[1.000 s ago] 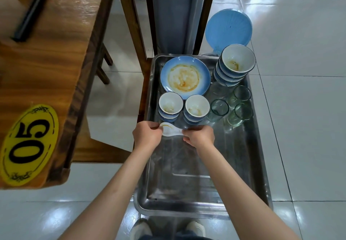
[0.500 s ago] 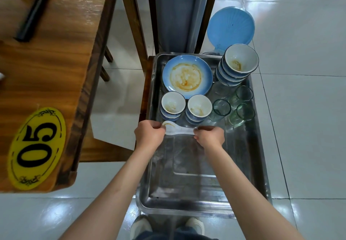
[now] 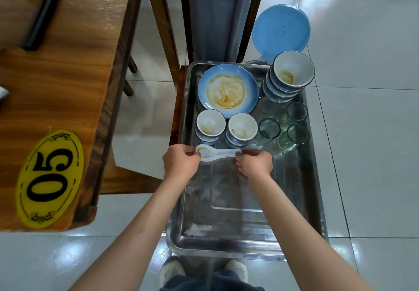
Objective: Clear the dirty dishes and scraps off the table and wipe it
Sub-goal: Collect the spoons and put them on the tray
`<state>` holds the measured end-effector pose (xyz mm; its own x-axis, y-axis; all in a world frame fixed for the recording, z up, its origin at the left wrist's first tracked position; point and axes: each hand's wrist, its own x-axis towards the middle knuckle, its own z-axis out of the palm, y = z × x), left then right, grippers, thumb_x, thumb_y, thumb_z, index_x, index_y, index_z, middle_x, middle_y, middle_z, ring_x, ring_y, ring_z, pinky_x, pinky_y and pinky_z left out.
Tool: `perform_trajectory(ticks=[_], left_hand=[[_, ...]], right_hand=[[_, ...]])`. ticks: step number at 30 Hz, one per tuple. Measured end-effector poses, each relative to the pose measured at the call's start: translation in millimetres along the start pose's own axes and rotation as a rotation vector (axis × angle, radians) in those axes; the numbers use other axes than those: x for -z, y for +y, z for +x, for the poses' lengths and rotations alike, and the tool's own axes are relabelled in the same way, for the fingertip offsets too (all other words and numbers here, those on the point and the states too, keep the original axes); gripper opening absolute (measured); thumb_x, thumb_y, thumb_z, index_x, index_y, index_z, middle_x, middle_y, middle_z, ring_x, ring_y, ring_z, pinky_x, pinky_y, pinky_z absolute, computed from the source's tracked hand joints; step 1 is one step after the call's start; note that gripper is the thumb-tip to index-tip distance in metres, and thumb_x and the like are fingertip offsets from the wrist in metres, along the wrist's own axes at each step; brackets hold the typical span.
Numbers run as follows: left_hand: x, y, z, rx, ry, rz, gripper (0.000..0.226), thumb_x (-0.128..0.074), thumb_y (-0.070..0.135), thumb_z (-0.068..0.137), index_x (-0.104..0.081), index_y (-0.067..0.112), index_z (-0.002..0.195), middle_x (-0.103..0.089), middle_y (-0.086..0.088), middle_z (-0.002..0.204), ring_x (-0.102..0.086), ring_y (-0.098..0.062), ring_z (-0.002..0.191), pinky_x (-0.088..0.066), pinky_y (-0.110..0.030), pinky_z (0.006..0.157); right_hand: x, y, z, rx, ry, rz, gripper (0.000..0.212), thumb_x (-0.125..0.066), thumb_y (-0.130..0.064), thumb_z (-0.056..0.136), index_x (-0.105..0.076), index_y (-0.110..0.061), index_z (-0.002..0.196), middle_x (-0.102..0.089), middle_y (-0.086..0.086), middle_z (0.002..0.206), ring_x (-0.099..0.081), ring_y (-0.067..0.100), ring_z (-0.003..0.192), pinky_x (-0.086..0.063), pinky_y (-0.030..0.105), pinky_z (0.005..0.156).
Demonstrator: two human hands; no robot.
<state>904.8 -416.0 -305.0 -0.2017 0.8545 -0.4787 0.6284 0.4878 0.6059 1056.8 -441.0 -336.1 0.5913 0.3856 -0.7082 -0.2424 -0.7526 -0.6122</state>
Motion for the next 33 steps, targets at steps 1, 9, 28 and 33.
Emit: perform_trajectory(ticks=[1, 9, 28, 33], left_hand=[[0.3, 0.0, -0.3, -0.002, -0.002, 0.002, 0.030, -0.068, 0.022, 0.085, -0.068, 0.009, 0.112, -0.067, -0.008, 0.116, -0.059, -0.023, 0.107, -0.044, -0.027, 0.085], [7.9, -1.8, -6.1, -0.054, 0.049, 0.034, 0.031, -0.067, 0.019, 0.085, -0.067, 0.008, 0.114, -0.067, -0.008, 0.115, -0.060, -0.023, 0.107, -0.038, -0.022, 0.081], [117.9, 82.9, -128.3, -0.113, -0.072, -0.003, 0.032, -0.069, 0.021, 0.083, -0.067, 0.011, 0.113, -0.068, -0.002, 0.111, -0.058, -0.007, 0.093, -0.038, -0.017, 0.084], [168.4, 108.0, -185.4, -0.150, -0.110, -0.070, 0.036, -0.073, 0.022, 0.079, -0.067, 0.013, 0.113, -0.069, 0.001, 0.110, -0.059, -0.004, 0.090, -0.044, -0.019, 0.084]], right_hand=[[-0.4, -0.1, -0.4, 0.001, 0.001, 0.003, 0.018, -0.076, -0.006, 0.070, -0.068, -0.006, 0.087, -0.069, 0.014, 0.077, -0.068, 0.025, 0.068, -0.058, 0.040, 0.075], [4.3, 0.8, -3.6, 0.003, 0.020, -0.032, 0.026, -0.076, -0.010, 0.072, -0.065, -0.008, 0.095, -0.070, 0.015, 0.088, -0.067, 0.025, 0.068, -0.058, 0.040, 0.075], [98.8, -93.0, -146.7, 0.189, -0.076, -0.147, 0.041, -0.082, -0.020, 0.068, -0.065, -0.012, 0.104, -0.066, -0.004, 0.083, -0.066, 0.017, 0.086, -0.054, 0.037, 0.087], [132.1, -131.6, -210.5, 0.293, -0.224, -0.168, 0.048, -0.082, -0.021, 0.068, -0.063, -0.013, 0.112, -0.067, -0.004, 0.087, -0.065, 0.014, 0.087, -0.055, 0.036, 0.085]])
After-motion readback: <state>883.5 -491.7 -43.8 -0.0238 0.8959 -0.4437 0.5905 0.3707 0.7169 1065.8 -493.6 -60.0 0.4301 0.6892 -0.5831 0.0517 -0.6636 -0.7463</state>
